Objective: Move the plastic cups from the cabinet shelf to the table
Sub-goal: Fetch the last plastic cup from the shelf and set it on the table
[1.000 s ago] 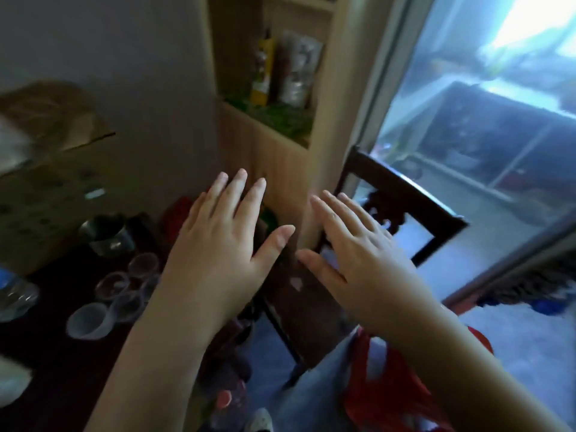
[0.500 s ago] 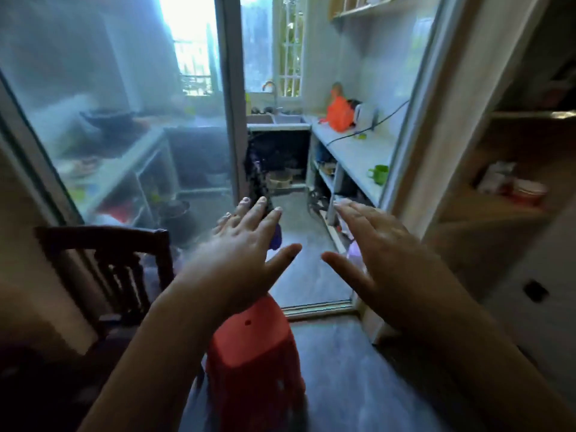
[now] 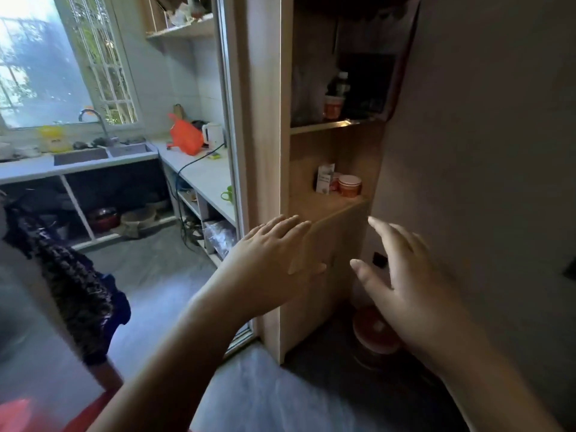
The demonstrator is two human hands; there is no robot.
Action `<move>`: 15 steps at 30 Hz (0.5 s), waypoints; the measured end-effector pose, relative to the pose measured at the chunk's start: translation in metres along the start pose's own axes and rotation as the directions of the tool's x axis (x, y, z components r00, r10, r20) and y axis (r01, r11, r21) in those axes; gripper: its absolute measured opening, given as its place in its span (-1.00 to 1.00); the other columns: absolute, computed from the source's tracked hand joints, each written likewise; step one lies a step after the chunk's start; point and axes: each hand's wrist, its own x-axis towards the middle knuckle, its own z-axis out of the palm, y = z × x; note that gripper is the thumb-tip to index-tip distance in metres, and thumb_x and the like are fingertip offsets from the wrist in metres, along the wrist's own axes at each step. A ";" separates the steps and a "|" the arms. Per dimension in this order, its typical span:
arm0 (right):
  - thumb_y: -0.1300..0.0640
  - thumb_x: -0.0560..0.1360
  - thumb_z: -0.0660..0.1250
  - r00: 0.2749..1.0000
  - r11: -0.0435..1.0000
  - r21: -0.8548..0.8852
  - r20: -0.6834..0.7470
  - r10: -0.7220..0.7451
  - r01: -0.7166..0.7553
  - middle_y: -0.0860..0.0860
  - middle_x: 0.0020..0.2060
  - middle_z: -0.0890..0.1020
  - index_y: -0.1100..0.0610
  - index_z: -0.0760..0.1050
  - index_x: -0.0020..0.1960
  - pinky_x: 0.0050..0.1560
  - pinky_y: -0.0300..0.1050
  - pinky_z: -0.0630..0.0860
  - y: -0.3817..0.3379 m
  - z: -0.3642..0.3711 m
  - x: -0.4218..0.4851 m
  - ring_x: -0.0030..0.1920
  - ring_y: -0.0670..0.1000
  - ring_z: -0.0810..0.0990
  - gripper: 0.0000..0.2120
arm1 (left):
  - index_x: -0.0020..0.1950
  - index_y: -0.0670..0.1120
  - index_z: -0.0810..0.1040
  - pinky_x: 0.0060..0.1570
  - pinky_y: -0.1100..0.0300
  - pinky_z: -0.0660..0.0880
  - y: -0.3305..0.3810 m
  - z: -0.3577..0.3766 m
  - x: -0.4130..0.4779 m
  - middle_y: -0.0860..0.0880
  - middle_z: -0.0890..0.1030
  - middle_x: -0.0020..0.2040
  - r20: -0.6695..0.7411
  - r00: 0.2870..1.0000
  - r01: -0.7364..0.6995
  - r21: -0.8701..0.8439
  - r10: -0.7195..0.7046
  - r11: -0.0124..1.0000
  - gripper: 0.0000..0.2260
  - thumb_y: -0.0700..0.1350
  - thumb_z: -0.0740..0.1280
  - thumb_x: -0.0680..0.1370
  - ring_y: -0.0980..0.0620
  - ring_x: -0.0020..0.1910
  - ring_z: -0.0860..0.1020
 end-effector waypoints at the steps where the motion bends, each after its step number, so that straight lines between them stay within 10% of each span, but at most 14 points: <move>1: -0.24 0.47 0.07 1.000 1.000 -0.009 0.012 0.016 -0.016 -0.07 0.38 0.37 -0.01 0.19 0.45 0.21 -0.20 0.23 0.010 0.010 0.007 0.34 -0.09 0.29 -0.40 | 0.48 0.06 0.13 0.36 0.22 -0.06 -0.005 0.010 0.012 0.04 0.21 0.50 -0.003 1.000 -0.001 0.001 0.001 1.000 -0.31 0.37 -0.01 0.43 0.07 0.48 0.07; 15: -0.19 0.51 0.10 0.979 0.999 -0.006 0.200 -0.038 0.040 -0.05 0.44 0.28 0.04 0.12 0.48 0.37 -0.14 0.17 0.117 0.162 0.202 0.43 -0.07 0.17 -0.39 | 0.52 0.02 -0.02 0.42 0.14 -0.11 -0.113 0.141 0.191 0.00 0.02 0.55 0.052 0.991 0.125 0.032 -0.127 0.992 -0.30 0.34 -0.06 0.47 0.03 0.51 -0.06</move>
